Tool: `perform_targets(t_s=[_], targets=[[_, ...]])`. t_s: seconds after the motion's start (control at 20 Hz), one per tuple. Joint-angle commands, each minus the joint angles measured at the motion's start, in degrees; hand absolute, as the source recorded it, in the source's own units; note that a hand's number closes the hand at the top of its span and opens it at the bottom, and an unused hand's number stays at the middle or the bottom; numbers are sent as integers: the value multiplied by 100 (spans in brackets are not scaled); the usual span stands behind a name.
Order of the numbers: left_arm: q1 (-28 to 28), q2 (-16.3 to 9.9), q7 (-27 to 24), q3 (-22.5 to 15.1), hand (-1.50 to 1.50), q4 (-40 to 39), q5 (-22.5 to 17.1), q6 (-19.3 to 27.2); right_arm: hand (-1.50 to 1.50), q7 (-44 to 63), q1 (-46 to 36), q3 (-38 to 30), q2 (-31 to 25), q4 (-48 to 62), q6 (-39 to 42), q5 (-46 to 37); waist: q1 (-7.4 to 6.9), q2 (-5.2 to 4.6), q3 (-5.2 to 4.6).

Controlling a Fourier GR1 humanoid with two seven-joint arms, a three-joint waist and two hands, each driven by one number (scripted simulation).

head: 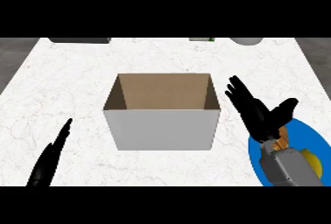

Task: Pick the lemon from the plate and place it in the cardboard box

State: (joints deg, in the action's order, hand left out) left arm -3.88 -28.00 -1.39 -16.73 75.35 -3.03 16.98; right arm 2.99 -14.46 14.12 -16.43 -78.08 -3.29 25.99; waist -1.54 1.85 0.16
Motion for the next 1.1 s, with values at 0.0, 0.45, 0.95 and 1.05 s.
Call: perform_targets(t_s=[0.0,0.45,0.95,1.05], targets=[[-18,-88,-67,324,0,26,76,127,-150,-583,548,-268,-323,-377,515,18,170,-173,-14],[331,-554,220,1054,0,201,-97,514,-150,-3136,1747,-995,-2605,-327,567,-2352,554,-141,22],[735,-671,135,1214,0,-142,-206,55,-150,-7572,2398,-2071,-2437,2061,1747,-1897,195,-212,10],[813,-546,355,1046,0,34,-69,178,-150,-7427,2248,-2255,-2926,2205,1521,-2136,173,-205,8]])
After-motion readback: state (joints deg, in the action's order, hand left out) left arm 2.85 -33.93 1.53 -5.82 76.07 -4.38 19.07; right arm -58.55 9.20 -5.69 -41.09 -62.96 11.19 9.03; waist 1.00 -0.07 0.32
